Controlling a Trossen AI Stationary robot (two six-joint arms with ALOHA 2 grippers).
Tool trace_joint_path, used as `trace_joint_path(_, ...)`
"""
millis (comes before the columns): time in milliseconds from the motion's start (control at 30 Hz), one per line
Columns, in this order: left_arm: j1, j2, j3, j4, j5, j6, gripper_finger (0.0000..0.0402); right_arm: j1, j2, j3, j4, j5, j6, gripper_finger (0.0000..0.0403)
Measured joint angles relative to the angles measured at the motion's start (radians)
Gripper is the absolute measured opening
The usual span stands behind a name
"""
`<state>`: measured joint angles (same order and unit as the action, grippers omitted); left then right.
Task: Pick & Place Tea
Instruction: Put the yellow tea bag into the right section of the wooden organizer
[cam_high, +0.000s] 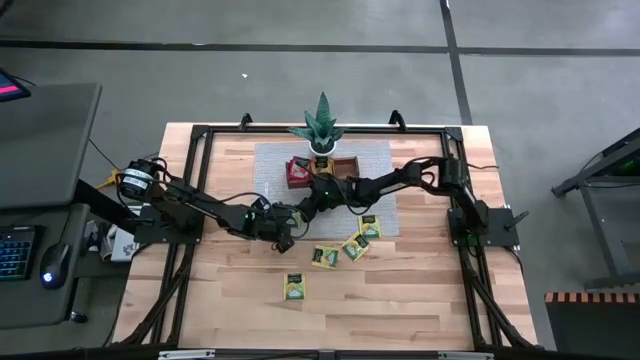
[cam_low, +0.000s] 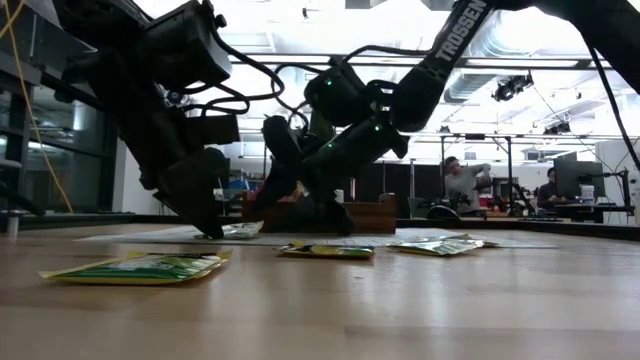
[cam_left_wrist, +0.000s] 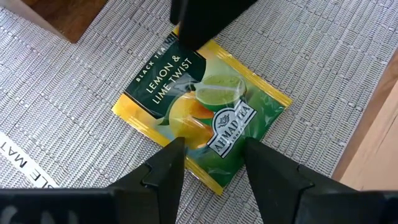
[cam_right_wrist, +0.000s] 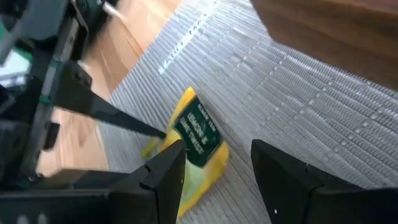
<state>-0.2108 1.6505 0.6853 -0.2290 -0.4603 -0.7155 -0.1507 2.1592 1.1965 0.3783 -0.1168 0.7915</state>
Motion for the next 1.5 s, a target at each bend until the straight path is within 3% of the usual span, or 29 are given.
trace_joint_path(500, 0.0, 0.0, 0.0, 0.001, -0.001, 0.0, 0.0163, 0.014, 0.025, 0.025, -0.007, -0.03, 0.034, 0.0161)
trace_joint_path(767, 0.0, 0.0, 0.0, 0.001, 0.001, -0.001, 0.0163, 0.013, 0.027, 0.042, -0.036, -0.05, 0.032, 0.0107)
trace_joint_path(1100, 0.001, 0.0, 0.0, 0.001, 0.004, -0.001, 0.0163, 0.013, 0.027, 0.042, -0.036, -0.046, 0.038, 0.0006)
trace_joint_path(1500, 0.003, -0.03, 0.0, -0.009, 0.038, 0.004, 0.0163, 0.015, -0.007, 0.039, -0.097, -0.007, 0.03, 0.0001)
